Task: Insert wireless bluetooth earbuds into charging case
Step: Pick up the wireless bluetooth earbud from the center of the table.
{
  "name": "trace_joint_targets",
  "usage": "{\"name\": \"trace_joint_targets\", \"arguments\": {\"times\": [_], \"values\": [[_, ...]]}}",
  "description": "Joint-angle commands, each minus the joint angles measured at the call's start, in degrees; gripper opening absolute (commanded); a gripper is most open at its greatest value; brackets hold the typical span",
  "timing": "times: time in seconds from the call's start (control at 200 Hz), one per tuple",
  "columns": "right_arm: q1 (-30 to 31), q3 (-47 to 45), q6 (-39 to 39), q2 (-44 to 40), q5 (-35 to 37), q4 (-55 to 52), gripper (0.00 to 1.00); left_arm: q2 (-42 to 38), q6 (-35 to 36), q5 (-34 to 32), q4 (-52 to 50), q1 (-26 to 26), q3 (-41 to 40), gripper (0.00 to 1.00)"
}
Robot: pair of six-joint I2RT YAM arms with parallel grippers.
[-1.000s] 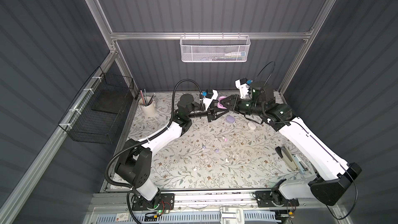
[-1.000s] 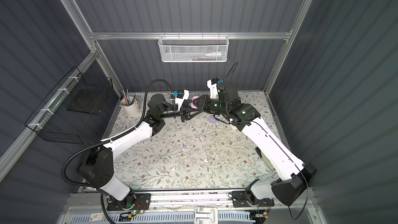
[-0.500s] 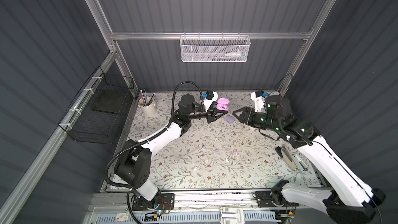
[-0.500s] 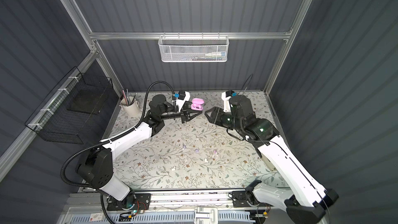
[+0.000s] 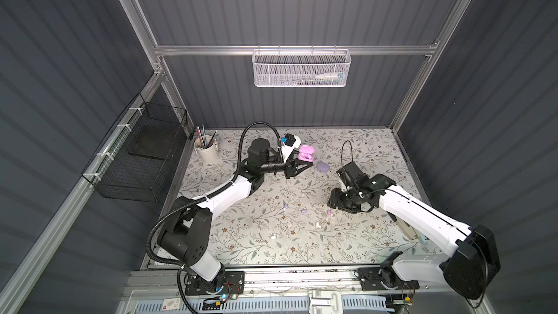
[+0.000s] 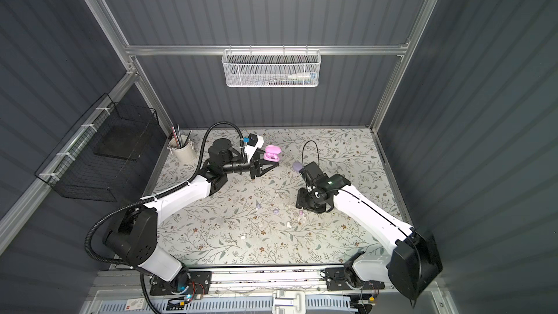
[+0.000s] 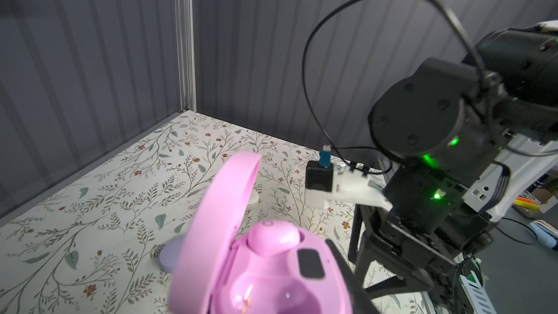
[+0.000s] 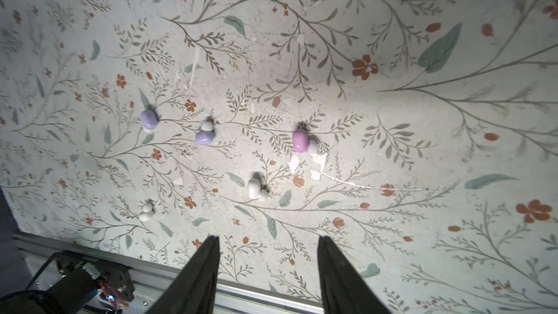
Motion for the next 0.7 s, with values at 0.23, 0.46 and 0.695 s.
{"name": "trace_joint_targets", "arguments": {"times": [0.23,0.46,0.695], "values": [[0.6,-1.1,-9.4,11.7,2.1,8.0,0.49,-6.7,-0.5,0.8,-0.5,1.1,-4.6,0.32],[0.8,-1.7,-11.7,15.9,2.7,8.9,0.46,-8.3,-2.3,1.3,0.4,1.2,-7.3,0.32],[0.9,-1.9,-12.6,18.5,4.0,9.2,0.43,-9.2,-2.7,1.2,0.6,1.2,-8.0,0.32]]}}
